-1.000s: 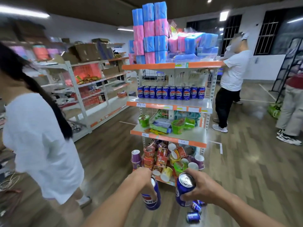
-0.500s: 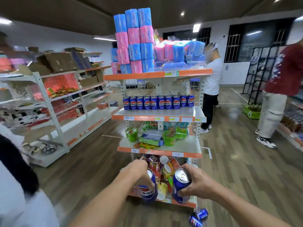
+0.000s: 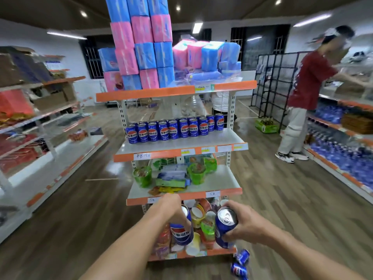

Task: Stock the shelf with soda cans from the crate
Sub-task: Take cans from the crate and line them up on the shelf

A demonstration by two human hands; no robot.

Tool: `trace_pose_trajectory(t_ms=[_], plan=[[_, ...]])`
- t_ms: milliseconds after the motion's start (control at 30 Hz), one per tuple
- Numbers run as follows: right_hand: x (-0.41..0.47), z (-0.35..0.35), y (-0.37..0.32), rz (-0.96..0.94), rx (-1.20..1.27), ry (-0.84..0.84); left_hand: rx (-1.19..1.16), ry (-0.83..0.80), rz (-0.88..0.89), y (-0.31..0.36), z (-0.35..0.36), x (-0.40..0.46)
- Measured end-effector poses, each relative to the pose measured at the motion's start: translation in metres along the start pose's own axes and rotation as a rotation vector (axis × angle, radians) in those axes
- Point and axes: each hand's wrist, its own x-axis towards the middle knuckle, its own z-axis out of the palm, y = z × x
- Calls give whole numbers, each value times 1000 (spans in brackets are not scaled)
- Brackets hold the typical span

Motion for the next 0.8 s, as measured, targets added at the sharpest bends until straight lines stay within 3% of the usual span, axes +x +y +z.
trace_pose_trajectory(t_ms=[500,800], plan=[[30,-14,-13,29,-5,24,-35,63,42,2,-41,24],[127,-17,-9,126,70,114,73,61,213,-5,-78,127]])
